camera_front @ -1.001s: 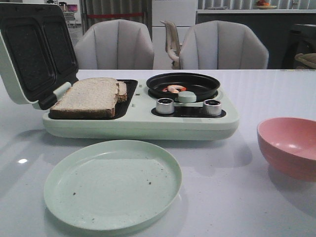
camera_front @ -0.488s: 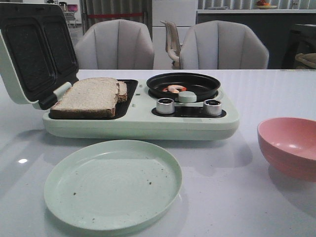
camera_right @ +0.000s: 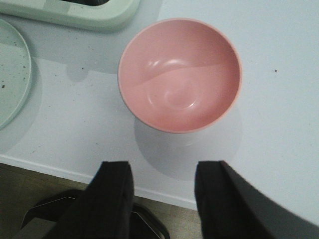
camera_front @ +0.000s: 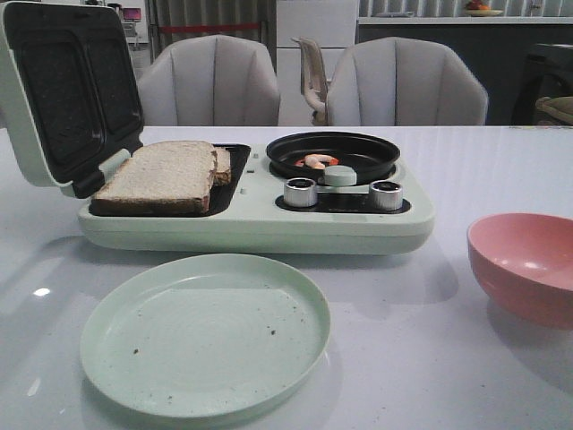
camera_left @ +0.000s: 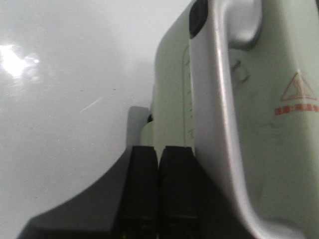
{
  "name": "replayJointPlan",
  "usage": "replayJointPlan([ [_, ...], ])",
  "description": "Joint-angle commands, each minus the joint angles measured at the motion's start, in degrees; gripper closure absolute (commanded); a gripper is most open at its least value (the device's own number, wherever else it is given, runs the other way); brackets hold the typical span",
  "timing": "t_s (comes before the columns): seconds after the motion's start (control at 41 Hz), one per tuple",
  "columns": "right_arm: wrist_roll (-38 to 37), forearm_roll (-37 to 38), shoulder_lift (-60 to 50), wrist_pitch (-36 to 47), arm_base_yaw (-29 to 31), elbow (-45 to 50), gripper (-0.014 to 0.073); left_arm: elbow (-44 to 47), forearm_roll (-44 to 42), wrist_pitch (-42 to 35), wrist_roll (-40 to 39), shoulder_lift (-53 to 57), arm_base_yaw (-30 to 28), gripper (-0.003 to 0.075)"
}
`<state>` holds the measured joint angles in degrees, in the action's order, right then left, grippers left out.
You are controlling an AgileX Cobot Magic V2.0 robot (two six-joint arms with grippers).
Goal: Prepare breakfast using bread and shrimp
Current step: 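Push the sandwich maker lid down over the bread with the left gripper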
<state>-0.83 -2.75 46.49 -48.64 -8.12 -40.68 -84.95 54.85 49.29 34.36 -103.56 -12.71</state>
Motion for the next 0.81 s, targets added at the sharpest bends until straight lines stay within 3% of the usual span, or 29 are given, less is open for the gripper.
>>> replayJointPlan([
  [0.0,0.04,0.31,-0.62,3.14,0.07,-1.41,0.0173,-2.03,7.14,1.99,3.25,2.88,2.04,0.0619],
  [0.293,0.04,0.31,-0.62,3.19,0.07,-1.41,0.0173,-0.41,7.14,2.52,3.84,5.31,6.86,0.0619],
  [0.61,0.04,0.31,-0.62,3.19,0.07,-1.41,0.0173,15.75,6.28,-3.78,13.35,19.65,15.58,0.0619],
  [0.781,0.04,0.31,-0.62,3.19,0.07,-1.41,0.0173,22.23,-0.81,-7.00,13.52,28.18,21.08,0.0619],
])
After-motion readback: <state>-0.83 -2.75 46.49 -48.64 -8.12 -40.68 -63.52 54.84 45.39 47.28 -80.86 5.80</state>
